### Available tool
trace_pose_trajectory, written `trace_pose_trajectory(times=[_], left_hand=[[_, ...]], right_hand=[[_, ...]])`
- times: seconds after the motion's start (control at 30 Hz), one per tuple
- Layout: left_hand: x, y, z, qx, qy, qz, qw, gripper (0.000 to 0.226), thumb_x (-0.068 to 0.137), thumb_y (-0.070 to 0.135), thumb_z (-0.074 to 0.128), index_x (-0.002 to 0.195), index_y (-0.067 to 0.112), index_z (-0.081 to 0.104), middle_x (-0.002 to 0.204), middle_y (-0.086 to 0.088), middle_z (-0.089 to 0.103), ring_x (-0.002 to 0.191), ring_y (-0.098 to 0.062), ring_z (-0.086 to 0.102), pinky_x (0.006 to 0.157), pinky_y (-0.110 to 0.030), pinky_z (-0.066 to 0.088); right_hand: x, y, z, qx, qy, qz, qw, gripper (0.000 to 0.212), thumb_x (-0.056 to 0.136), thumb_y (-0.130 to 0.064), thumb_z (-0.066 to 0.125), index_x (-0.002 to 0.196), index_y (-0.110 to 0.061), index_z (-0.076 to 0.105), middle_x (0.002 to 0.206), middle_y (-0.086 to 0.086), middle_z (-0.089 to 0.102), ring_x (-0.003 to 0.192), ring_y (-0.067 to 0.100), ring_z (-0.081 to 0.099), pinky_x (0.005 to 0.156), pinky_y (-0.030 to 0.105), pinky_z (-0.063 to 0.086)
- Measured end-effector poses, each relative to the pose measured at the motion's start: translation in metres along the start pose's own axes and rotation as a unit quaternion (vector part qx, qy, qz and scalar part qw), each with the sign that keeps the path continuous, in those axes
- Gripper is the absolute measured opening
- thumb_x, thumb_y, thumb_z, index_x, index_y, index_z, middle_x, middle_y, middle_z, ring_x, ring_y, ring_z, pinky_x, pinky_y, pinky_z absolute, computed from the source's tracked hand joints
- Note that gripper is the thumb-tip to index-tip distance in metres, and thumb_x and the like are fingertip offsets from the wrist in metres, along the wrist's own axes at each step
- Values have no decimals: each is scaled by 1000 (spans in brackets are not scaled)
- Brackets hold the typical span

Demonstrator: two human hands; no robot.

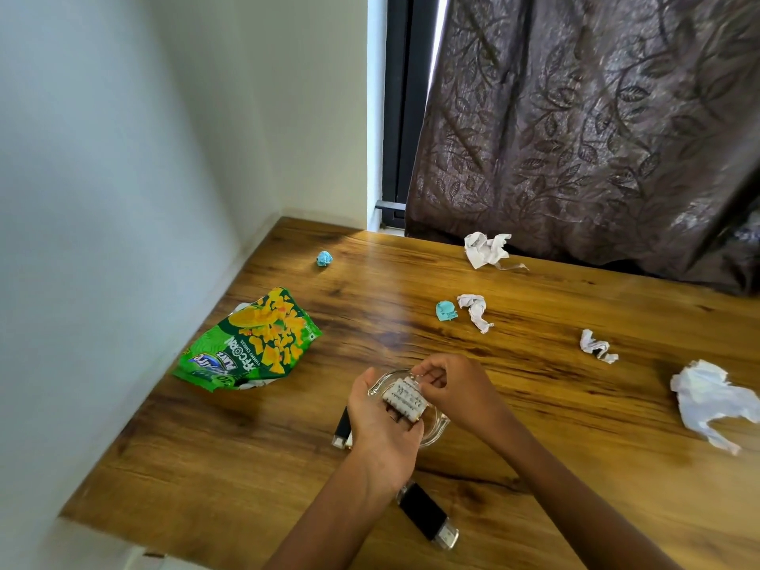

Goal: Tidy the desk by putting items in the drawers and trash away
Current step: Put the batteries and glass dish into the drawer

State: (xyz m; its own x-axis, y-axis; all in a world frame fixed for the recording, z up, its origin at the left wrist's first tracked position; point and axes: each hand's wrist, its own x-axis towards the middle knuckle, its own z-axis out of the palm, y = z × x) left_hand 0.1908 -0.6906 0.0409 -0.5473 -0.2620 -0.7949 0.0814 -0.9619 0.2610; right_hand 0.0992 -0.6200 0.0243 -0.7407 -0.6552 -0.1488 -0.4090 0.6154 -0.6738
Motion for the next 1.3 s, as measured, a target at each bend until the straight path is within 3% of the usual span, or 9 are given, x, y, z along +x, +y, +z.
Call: trace_pose_trajectory(times=[0.13,0.4,0.6,0.7,0.77,0.9,1.0,1.1,1.3], left_hand=[[-7,-1,2,5,12,30,999,58,90,43,48,126,-2,50,123,-16,57,120,-26,50,113,-37,27],[-18,-4,-2,60,19,60,996,58,94,39,45,137,0,41,143,-14,43,137,-24,34,116,-35,19],[-26,0,-12,100,-4,77,992,60,95,35,45,142,0,33,146,-16,39,140,-25,29,118,-37,18],[-31,4,-16,105,-11,108,989,57,96,33,42,144,4,32,147,-15,38,138,-26,32,117,-38,21],[-33,7,-19,122,-28,149,981,50,98,32,40,142,8,38,140,-11,47,130,-24,44,113,-38,29],[-26,16,-27,233,-54,314,919,27,99,20,38,112,17,62,107,-1,71,101,-14,66,94,-31,48],[-10,24,-38,299,-15,442,846,24,95,4,44,94,14,66,91,3,72,89,-14,67,82,-26,50],[12,26,-57,395,24,498,771,26,94,8,47,93,26,65,78,9,66,62,-11,53,59,-24,42],[42,22,-83,465,33,527,711,27,92,28,38,99,33,64,91,10,66,86,-9,62,73,-34,50]], right_hand=[[1,1,0,4,-8,-1,1000,23,85,-8,63,106,-14,69,97,-1,69,81,5,60,66,7,43],[0,4,1,6,-4,-6,1000,23,84,-8,63,104,-15,70,95,-2,70,78,1,59,62,4,42],[-1,4,1,1,-8,-14,1000,23,84,-6,61,103,-15,71,94,-4,70,76,-2,58,63,4,43],[-1,3,2,8,-7,-16,1000,22,85,-8,61,103,-16,71,93,-4,70,77,0,60,64,6,44],[-1,1,3,20,1,-17,1000,20,84,-8,61,99,-18,71,90,-5,70,77,2,61,66,9,47],[-7,-8,12,51,12,-41,998,15,86,-14,61,94,-23,71,87,-9,69,79,1,60,70,18,49],[-14,-16,21,24,-4,-91,996,17,88,-23,59,103,-25,68,99,-11,65,93,3,56,80,22,45],[-20,-23,31,-66,-29,-133,989,31,88,-38,55,117,-27,59,119,-10,55,114,7,42,93,26,35],[-28,-33,47,-246,-34,-141,958,62,81,-58,55,134,-30,42,145,-2,30,137,23,19,109,42,21]])
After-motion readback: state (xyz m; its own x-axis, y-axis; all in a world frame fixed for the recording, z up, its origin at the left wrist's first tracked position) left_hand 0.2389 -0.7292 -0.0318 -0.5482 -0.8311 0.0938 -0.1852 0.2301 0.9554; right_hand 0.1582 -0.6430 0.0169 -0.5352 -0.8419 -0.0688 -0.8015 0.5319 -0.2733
